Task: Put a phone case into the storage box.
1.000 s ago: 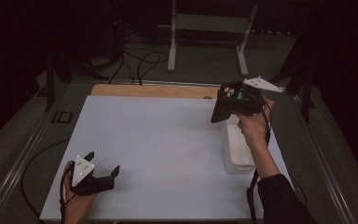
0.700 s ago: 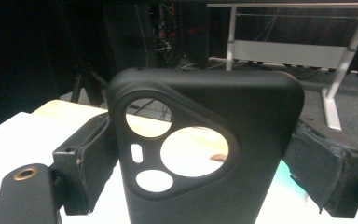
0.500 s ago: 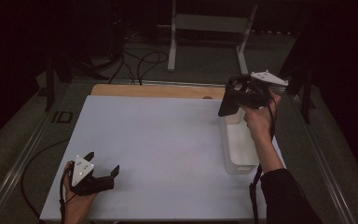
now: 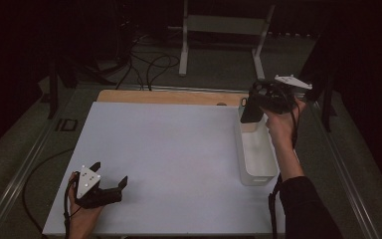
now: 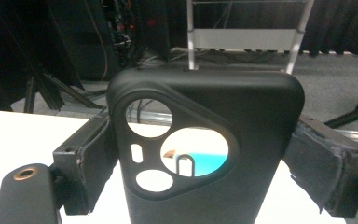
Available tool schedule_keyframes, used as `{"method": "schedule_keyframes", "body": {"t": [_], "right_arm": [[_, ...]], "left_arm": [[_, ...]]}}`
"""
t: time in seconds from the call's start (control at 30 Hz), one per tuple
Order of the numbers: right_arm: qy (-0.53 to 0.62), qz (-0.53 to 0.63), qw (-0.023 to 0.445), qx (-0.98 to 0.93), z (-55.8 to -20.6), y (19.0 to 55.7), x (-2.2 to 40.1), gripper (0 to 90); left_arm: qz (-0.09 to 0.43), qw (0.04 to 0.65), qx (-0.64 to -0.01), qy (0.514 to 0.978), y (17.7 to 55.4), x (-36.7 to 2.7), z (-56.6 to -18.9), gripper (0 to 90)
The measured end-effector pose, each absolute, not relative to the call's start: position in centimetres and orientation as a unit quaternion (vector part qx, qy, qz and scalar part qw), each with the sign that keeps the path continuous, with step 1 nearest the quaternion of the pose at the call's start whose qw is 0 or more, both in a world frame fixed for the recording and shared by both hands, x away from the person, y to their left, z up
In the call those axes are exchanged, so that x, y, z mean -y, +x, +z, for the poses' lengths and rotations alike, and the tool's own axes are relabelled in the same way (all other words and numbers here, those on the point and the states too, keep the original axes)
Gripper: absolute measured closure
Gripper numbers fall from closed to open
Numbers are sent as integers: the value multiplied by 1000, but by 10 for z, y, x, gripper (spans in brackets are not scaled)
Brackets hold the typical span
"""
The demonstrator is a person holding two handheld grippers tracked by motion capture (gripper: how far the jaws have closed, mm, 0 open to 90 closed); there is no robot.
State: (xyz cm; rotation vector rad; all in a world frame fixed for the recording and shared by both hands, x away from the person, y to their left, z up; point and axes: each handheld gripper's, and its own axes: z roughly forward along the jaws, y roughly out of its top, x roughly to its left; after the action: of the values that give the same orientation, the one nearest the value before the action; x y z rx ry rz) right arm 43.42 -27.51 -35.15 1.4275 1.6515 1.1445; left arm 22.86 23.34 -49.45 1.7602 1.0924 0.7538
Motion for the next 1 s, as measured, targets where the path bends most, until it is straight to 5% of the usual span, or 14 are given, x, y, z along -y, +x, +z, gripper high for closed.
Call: {"method": "schedule_keyframes", "body": {"t": [1.0], "right_arm": [[574,377,329,-649,-399,456,269,138]], "left_arm": [[304,453,-441,713,228,-233,-495,5]]}}
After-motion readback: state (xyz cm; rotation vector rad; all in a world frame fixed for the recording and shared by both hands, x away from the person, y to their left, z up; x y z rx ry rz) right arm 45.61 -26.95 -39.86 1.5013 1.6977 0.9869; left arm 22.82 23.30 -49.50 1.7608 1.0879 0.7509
